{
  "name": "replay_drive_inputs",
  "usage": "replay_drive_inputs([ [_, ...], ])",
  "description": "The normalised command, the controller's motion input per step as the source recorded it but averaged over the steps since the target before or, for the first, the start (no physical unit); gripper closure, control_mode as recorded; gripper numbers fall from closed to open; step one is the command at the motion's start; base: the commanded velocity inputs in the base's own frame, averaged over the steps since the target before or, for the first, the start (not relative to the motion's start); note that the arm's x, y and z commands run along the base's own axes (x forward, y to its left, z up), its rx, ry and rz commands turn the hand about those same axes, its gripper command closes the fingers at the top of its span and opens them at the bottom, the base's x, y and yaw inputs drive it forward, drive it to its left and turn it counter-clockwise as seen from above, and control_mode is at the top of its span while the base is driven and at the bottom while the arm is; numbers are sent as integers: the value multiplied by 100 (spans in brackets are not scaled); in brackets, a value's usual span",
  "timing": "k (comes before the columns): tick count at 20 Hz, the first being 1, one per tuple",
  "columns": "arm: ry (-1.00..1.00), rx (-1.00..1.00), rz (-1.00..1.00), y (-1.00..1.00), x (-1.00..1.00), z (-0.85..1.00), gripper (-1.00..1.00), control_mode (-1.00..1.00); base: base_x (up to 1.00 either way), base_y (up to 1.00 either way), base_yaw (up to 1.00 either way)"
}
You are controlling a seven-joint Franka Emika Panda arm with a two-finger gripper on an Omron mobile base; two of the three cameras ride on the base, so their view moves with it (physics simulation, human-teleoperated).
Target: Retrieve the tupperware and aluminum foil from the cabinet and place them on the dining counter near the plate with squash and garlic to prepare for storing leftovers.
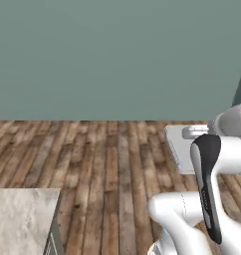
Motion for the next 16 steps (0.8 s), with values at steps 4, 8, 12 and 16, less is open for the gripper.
replay_drive_inputs([
  [4,0,0,0,0,0,0,100,100,99,-6,74],
  [8,0,0,0,0,0,0,100,100,100,-8,72],
  [12,0,0,0,0,0,0,100,100,100,-9,69],
  [16,0,0,0,0,0,0,100,100,100,-7,66],
])
